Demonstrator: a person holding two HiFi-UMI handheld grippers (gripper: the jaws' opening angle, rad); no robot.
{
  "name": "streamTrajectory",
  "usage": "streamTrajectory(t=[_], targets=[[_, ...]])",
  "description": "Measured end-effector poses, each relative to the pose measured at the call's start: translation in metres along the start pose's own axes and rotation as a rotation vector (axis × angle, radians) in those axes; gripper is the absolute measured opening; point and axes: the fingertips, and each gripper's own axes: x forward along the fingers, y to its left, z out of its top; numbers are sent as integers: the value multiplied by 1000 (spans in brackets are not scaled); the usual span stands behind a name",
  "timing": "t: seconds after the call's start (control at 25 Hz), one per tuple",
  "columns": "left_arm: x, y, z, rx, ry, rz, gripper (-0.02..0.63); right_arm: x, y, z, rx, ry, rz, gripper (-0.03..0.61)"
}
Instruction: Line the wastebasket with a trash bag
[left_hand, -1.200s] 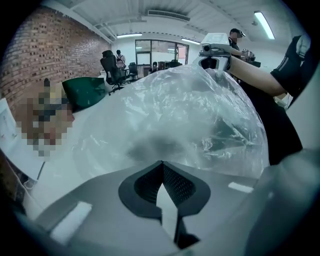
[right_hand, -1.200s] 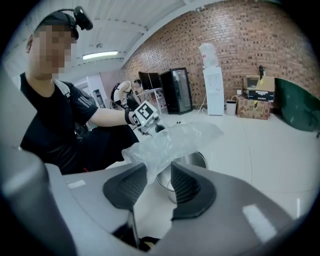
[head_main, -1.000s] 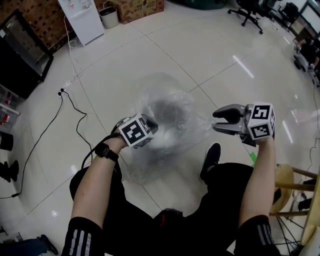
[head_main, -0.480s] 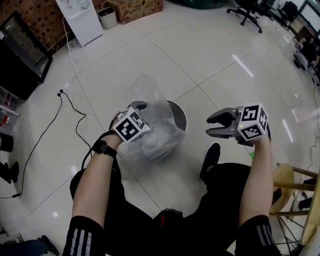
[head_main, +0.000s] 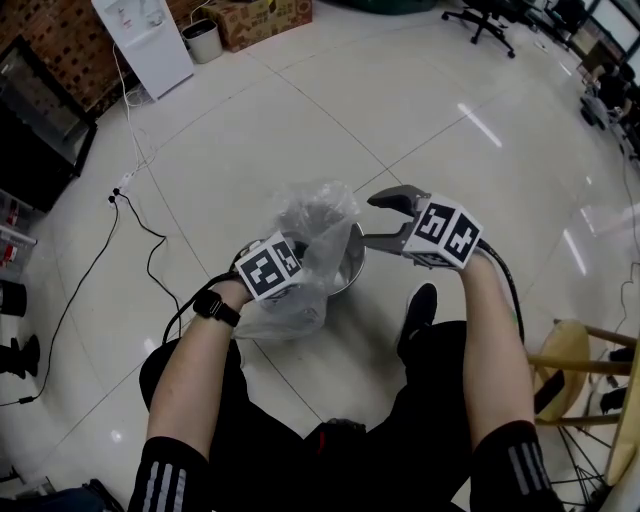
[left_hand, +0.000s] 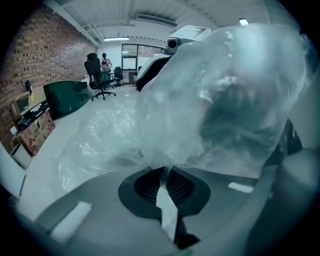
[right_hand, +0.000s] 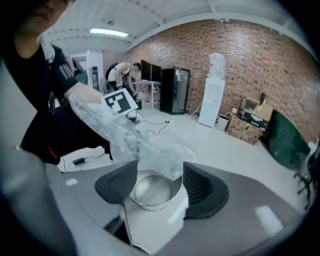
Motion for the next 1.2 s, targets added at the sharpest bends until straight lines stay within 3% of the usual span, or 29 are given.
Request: streamTrajectory(t=[0.2,0.32,0.4,0.48,0.56,0.8,1.0,1.12,1.2], targets=[[0,-33,-1,13,1,-169,-8,41,27,4,-301,100,16,364],[2,-47,-1,21,2,-232,-8,70,44,-1,-362,147,78,379],[0,-44,0,26,-2,-216,-8,86,51,-13,-340,194,130,346],[-3,-31,-3,23,1,-152,13,98,54,-24,-296,230,169,132],[-8,-15,-9,11,9,-80,55,105,58,-36,-260,257,203,39],[-38,26,-17,-34,1,90,100,125,60,-72,-130,338,261,8],[-71,57,-21,-85,-12,210,100,135,46,-90,-2,426,239,8],[-87,59,-22,-100,-31,202,105,141,33,-96,19,470,182,8],[-92,43,-23,-106,-30,110,127,145,27,-98,38,482,154,8]])
